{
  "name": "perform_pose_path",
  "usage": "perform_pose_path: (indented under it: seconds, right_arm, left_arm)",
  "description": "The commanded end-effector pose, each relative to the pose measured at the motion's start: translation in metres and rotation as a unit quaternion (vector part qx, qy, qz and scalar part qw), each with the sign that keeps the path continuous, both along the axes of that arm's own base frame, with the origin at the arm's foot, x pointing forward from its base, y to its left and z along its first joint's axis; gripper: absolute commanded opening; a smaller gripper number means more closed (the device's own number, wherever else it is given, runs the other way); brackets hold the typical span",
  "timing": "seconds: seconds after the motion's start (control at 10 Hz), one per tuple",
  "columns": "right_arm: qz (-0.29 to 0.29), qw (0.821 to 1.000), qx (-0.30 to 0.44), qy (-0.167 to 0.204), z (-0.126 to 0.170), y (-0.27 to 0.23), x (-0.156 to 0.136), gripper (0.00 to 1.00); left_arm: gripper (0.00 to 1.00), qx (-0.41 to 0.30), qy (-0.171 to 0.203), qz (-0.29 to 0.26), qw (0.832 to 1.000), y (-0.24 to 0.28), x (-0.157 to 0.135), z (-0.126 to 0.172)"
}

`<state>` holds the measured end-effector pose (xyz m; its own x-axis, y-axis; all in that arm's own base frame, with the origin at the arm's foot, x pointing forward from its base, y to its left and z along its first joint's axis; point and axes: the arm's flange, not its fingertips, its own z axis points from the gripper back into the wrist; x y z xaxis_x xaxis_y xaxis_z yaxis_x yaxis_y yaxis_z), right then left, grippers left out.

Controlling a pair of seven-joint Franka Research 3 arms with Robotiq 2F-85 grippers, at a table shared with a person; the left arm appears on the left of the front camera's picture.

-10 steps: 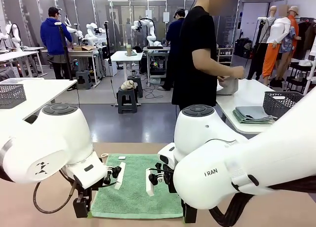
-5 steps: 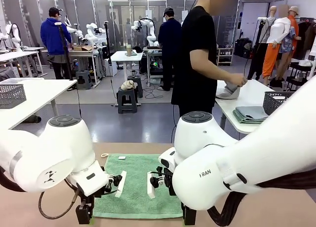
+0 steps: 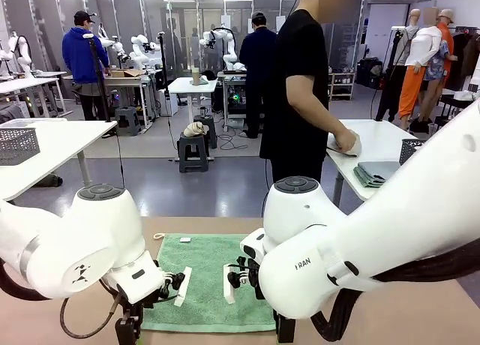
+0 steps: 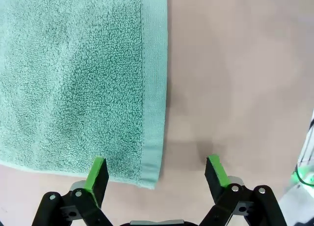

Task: Fold the towels and place them in the basket.
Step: When a person lays out a Towel with hook on the table, fold it in half twice.

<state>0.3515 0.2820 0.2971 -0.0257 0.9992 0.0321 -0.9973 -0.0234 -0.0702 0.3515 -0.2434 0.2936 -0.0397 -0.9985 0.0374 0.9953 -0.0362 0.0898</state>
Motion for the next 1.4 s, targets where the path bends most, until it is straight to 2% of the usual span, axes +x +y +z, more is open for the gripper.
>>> perform_pose_path:
  seconds: [0.0,1.3]
  right_arm:
    - [0.013,1.000,0.005,0.000,-0.003,0.001,0.009,1.00]
    - [0.007,1.000,0.011,0.022,-0.013,-0.002,0.019,1.00]
  left_arm:
    - [1.00,-0.010,0.009,-0.011,1.000,0.009,-0.004,0.000]
    - [1.00,-0.011,0.014,-0.013,1.000,0.004,0.011,-0.003]
